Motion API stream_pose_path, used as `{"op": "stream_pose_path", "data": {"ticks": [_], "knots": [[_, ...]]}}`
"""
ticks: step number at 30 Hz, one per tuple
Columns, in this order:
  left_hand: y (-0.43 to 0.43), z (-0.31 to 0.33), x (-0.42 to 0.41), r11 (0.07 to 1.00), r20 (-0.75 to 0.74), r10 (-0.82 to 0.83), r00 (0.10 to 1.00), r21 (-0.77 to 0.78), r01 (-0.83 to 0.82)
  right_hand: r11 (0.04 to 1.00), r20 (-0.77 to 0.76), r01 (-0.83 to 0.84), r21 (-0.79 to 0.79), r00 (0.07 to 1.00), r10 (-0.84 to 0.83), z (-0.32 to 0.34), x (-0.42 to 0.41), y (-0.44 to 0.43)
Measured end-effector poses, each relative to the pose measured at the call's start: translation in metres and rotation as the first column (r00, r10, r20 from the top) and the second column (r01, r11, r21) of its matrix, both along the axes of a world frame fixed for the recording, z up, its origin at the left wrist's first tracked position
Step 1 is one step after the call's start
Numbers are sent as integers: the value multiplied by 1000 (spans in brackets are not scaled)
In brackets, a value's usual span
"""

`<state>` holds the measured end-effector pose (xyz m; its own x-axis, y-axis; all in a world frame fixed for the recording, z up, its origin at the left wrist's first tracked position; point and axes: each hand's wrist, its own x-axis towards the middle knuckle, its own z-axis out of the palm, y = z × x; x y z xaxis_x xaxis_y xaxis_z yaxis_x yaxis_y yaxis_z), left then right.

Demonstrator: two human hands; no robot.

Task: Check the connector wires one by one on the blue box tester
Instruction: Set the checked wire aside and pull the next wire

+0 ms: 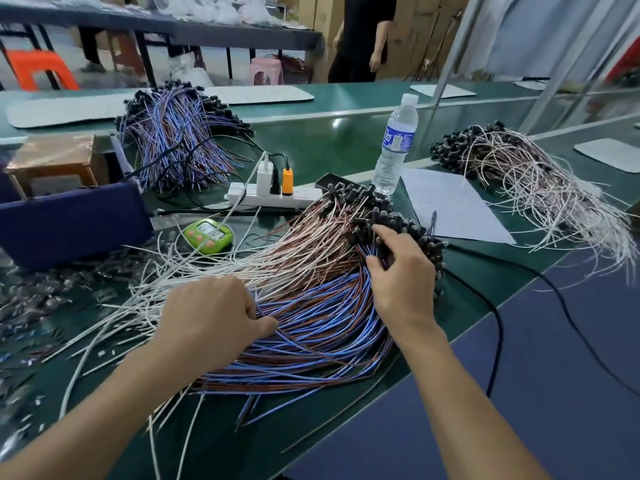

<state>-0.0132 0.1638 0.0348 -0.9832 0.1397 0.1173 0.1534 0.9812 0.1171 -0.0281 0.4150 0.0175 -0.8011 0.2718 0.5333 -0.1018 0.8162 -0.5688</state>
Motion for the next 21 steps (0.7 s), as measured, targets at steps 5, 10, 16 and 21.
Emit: {"op": "stream_pose_path", "data": {"ticks": [5,10,16,21], "knots": [[-6,5,0,988,-14,-37,999,151,38,995,-14,-25,-100,1000,24,3,5,-5],[-15,8,-4,939,4,-58,998,340,53,981,-70,-52,-185,997,40,9,18,-32],[-31,8,-9,791,-3,27,1000,611,-20,902,-53,-343,-262,938,342,15,12,-113],[-65,16,6,691,-86,203,975,718,-81,836,-57,-503,-221,862,504,13,0,-179]]}}
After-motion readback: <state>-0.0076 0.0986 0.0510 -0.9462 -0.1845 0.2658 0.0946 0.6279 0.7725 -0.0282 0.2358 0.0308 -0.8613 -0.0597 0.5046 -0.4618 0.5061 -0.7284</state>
